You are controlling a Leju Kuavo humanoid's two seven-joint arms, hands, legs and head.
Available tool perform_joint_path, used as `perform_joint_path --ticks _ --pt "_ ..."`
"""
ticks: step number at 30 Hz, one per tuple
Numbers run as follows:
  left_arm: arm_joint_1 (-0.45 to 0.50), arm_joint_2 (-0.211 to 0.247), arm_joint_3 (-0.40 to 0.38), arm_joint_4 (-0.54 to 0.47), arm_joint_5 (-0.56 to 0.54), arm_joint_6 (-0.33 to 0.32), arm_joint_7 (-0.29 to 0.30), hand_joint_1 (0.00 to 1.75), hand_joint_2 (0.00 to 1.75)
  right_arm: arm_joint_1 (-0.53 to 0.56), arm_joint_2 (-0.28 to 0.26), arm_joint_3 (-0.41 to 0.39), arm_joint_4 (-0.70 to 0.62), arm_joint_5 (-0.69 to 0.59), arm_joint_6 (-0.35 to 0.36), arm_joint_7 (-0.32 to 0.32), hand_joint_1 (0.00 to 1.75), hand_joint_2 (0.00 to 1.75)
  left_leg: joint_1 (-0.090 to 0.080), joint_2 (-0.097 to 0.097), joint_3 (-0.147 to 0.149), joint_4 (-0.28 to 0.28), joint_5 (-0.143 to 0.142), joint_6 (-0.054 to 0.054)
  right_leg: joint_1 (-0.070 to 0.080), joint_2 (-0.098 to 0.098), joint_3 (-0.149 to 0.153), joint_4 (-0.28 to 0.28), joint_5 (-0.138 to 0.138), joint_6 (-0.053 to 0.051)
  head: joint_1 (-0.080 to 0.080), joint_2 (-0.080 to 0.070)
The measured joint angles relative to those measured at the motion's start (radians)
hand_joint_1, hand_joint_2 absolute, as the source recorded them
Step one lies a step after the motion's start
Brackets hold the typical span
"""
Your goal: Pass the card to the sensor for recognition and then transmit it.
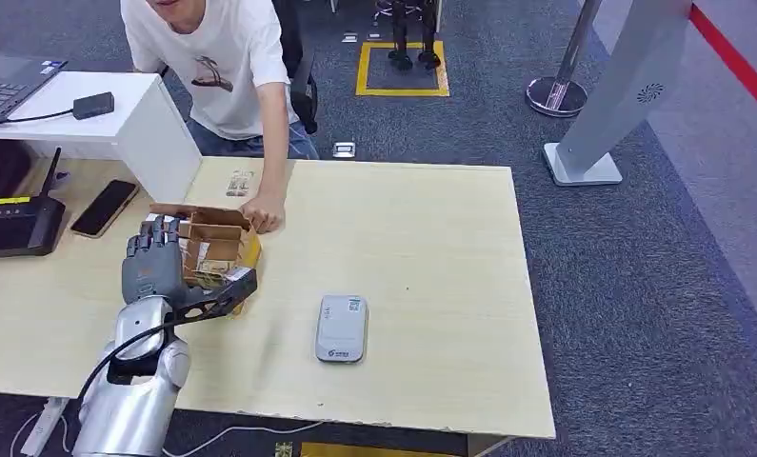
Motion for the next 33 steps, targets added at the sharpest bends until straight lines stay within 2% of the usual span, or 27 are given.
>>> perform_joint_path --ticks 33 --pt "0.0 -0.014 0.0 0.022 0.0 0.002 0.011 0.0 1.75 0.0 0.0 0.0 0.0 0.011 0.001 -0.001 0.0 1.75 0.0 0.0 0.0 0.0 0.0 0.0 0.0 0.0 0.0 0.0 0.0 0.0 0.0 0.0"
